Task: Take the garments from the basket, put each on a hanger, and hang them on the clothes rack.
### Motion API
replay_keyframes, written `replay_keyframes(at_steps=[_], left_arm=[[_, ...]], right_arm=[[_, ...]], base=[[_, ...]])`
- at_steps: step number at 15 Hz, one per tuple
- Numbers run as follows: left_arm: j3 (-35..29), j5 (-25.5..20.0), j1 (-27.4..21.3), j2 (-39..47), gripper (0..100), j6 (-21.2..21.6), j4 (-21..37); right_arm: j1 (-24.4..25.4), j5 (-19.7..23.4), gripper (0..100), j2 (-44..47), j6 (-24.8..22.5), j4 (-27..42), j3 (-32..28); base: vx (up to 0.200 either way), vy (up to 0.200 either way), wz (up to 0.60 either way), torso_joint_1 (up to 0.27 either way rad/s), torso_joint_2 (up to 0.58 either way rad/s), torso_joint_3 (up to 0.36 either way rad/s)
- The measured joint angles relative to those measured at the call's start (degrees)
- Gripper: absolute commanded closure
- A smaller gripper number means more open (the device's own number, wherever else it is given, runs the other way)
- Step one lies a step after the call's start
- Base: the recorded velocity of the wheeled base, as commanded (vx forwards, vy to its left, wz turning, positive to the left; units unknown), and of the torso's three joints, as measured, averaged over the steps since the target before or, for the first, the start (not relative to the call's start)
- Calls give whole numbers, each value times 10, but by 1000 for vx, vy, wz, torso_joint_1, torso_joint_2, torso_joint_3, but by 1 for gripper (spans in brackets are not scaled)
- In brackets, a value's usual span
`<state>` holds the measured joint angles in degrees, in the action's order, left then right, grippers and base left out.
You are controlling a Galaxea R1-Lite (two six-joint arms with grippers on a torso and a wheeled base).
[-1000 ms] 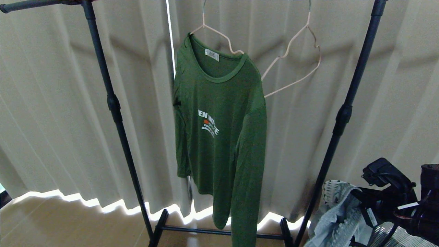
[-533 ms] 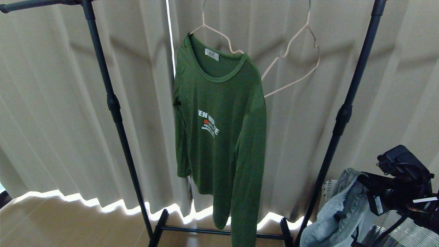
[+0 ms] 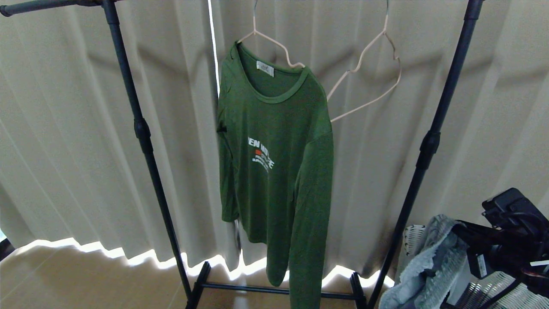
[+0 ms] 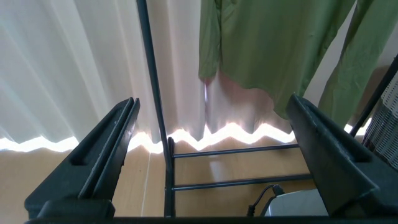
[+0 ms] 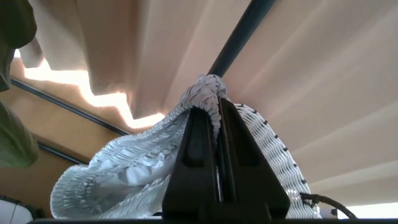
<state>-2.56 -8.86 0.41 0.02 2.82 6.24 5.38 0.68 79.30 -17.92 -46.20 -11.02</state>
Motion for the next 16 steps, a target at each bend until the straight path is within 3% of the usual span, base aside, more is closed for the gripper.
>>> replay_keyframes(at_steps=[16], left_arm=[[0,0,0,0,0,0,0]], right_arm=[[13,0,100,10,0,-4,-3]], base=[[-200,0,0,2,3,2]])
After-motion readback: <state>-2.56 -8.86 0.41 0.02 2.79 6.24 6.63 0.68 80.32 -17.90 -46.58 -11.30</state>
